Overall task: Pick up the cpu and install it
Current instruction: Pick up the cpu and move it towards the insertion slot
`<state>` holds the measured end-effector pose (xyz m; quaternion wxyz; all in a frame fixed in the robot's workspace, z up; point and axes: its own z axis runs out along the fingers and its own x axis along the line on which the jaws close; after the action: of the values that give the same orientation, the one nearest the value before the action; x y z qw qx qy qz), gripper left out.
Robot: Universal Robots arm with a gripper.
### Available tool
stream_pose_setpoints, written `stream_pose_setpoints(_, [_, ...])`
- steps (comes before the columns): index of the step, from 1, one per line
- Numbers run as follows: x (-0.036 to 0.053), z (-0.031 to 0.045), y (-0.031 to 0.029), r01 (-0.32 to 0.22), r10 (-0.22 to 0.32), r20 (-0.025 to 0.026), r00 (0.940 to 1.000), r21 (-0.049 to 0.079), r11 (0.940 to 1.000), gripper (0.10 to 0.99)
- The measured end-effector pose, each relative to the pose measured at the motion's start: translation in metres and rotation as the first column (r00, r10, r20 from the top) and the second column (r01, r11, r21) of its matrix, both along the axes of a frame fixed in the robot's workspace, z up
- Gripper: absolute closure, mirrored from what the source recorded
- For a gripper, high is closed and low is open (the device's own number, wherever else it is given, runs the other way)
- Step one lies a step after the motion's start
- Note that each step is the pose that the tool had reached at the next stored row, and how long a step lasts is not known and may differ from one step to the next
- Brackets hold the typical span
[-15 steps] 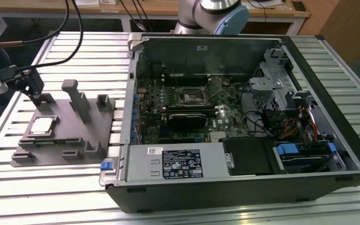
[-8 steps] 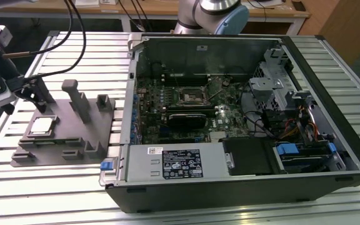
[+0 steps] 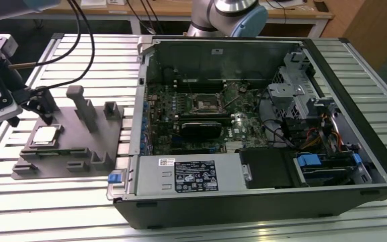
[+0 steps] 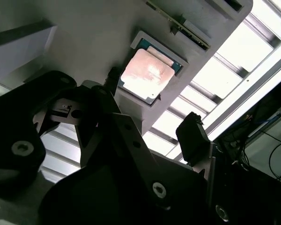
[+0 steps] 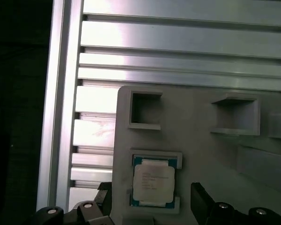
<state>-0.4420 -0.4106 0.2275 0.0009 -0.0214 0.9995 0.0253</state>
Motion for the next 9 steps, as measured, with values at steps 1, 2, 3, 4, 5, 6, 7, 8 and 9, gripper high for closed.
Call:
stream_pose_setpoints(1, [0.0001,-0.0009,-0.0001,0.0,0.0,-0.0001,1.0,0.0,1.0,0.322])
stream_pose_setpoints(2, [0.0002,-0.0017,-0.0002,0.0,0.0,0.0001,1.0,0.0,1.0,0.322])
stream_pose_setpoints(3, [0.0003,-0.0026,-0.0003,0.0,0.0,0.0,1.0,0.0,1.0,0.322])
stream_pose_setpoints(4, [0.0003,-0.0035,-0.0006,0.0,0.0,0.0,1.0,0.0,1.0,0.322])
stream_pose_setpoints(5, [0.0003,-0.0047,-0.0007,0.0,0.0,0.0,1.0,0.0,1.0,0.322])
stream_pose_setpoints(6, [0.0005,-0.0062,-0.0008,0.0,0.0,0.0,1.0,0.0,1.0,0.322])
stream_pose_setpoints(7, [0.0007,-0.0079,-0.0008,0.0,0.0,-0.0001,1.0,0.0,1.0,0.322])
stream_pose_setpoints(8, [0.0009,-0.0096,-0.0008,0.0,0.0,0.0,1.0,0.0,1.0,0.322])
stream_pose_setpoints(9, [0.001,-0.0111,-0.0008,0.0,0.0,0.0,1.0,0.0,1.0,0.322])
